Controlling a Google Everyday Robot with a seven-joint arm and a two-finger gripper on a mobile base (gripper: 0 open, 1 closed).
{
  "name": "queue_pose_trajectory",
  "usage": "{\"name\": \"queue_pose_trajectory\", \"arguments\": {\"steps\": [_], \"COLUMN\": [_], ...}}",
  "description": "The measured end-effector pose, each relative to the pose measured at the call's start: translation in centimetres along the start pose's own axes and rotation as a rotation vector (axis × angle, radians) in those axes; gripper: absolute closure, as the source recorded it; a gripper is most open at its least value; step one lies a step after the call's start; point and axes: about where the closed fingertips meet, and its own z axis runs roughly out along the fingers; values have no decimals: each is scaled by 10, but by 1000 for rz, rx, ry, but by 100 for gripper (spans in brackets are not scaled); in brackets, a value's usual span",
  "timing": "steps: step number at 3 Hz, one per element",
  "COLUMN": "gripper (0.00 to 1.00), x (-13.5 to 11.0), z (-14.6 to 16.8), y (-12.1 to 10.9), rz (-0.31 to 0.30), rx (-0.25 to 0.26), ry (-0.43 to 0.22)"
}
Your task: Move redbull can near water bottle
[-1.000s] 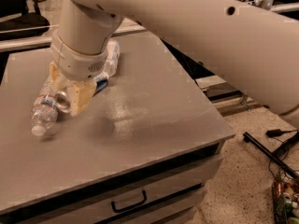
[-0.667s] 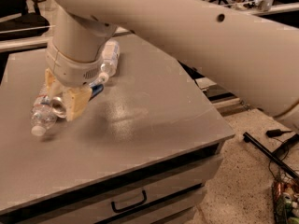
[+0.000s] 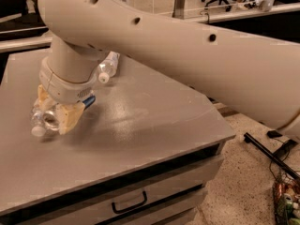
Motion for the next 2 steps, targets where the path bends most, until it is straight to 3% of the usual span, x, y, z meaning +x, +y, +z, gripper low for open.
{"name": "queue_pose_trajectory", "arguments": {"steps": [2], "gripper": [13], "x": [-7], "z": [16], "y": [3], "rz": [-21], "rx": [5], "ry": [-1]}}
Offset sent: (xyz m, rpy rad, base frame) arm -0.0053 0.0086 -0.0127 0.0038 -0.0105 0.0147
